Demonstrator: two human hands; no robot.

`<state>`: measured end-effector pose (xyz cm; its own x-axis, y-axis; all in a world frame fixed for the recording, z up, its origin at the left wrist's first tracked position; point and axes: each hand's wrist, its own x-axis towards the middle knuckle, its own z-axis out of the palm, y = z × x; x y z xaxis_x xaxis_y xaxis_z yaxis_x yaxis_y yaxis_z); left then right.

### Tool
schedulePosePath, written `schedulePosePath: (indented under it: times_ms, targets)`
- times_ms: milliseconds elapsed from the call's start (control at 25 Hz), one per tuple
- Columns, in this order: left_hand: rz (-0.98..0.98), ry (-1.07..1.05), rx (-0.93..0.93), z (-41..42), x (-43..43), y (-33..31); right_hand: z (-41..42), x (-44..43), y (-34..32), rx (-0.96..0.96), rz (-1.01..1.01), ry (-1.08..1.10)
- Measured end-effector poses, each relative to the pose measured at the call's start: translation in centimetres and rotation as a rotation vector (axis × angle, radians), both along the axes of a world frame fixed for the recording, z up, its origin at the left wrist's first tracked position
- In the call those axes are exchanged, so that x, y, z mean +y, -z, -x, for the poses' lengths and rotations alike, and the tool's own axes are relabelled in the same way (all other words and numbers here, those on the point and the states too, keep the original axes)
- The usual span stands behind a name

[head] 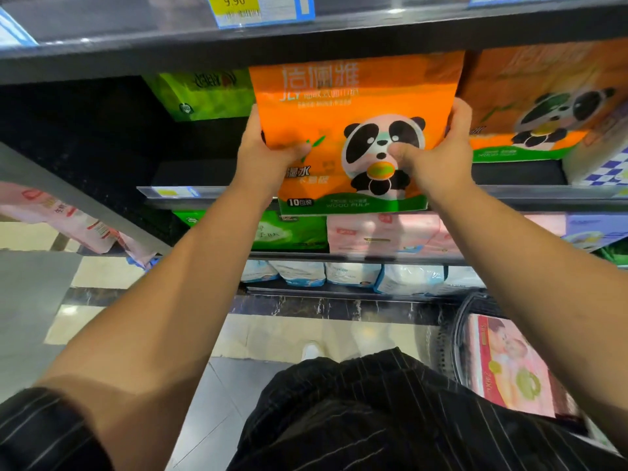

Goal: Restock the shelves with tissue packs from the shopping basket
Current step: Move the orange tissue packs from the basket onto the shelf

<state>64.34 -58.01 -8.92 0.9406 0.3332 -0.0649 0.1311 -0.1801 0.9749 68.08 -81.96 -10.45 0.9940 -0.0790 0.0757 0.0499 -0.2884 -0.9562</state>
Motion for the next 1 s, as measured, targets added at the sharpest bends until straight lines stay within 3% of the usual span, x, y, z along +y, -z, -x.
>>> schedulePosePath:
  times_ms: [200, 480, 720, 1000]
  targets:
    - [0.022, -0.017, 0.051, -1.8, 0.4, -0.4, -1.5, 0.2, -0.1, 0.033, 0.051, 0.023]
    - [-0.11, -0.127, 0.193, -3.5, -0.5, -0.7, -2.5, 0.3, 0.0, 0.106, 0.071, 0.023]
    - [-0.097, -0.029, 0.127, -2.4, -0.3, 2.1, -2.1, -0.4, 1.2, 0.118, 0.094, -0.093]
    - [-0.172, -0.015, 0.117, -4.7, 0.0, 1.4, -5.0, 0.2, 0.7, 0.088, 0.189, 0.022]
